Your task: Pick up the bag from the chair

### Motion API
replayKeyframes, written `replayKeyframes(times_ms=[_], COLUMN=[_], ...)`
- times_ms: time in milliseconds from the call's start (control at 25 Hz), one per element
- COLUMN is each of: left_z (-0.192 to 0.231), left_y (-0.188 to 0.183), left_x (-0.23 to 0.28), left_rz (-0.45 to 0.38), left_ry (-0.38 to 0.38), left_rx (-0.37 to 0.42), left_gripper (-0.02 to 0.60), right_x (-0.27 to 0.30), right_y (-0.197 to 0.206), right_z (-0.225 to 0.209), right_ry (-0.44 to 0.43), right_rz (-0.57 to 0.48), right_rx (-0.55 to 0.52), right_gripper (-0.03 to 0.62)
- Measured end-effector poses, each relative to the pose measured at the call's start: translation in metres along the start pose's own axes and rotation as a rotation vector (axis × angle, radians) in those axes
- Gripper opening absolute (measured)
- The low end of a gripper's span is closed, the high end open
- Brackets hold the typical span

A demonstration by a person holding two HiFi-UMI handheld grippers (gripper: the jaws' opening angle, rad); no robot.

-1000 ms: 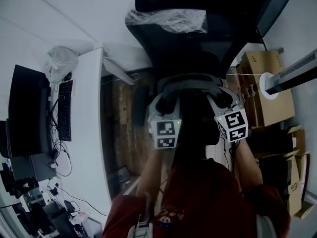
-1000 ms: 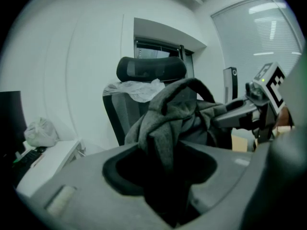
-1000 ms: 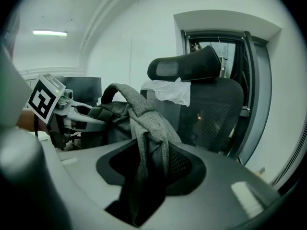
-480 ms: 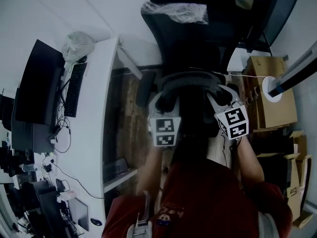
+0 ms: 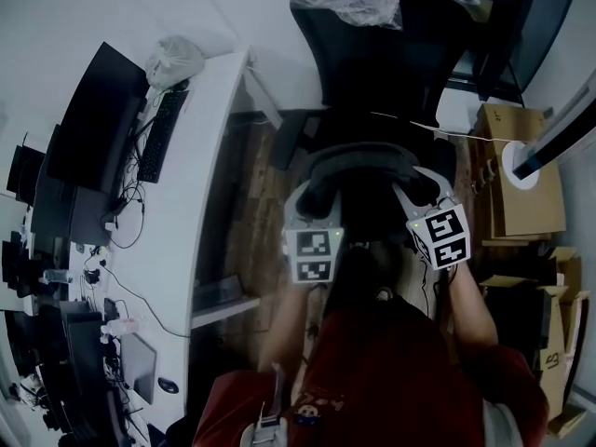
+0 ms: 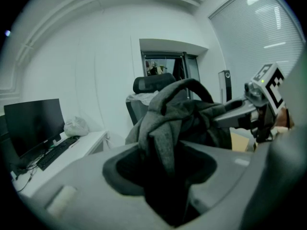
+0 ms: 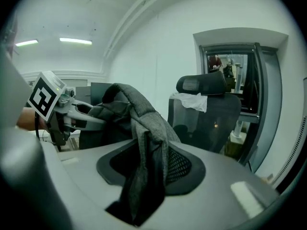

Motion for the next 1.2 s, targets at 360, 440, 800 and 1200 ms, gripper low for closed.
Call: replayKeyframes(times_ms=[360,440,800,1200], left_z=[-0.002,0.002,0.049,0.105], left_y=[0.015,0.019,0.040,0.068], left_x=[-0.061,-0.069,-0.104,-0.141], left_rz=[0.024,0.024,0.004,0.001], left_ry=[-0.015,-0.005,0.061,0.082], left_rx=[-0.013,-0.015,-0.025,-0.014], left_gripper=[0.193,0.193,0.193,0.193], right_x=[-0.031,-0.034,-0.026,-0.003], right_y=[0.003,0.003,-0.008,-0.011], right_z=[0.048,0.058,0.122,0.191], right_ry=[-0.032,-0.029,0.025,0.029], right_rz=[0.018,0.022,0.031,0.023], right_rx=[0.001,0.005,0.002,0.014], right_gripper=[0.150,0.150,0.150,0.150])
Point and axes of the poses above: the fingertips, and each gripper's own axes: x forward along the fingers, z to its left, y out of its underside, the point moved 10 cm from there along -x, backward along the fingers, and after that the axes turned 7 degrees about -y, right-handed, at the moved point
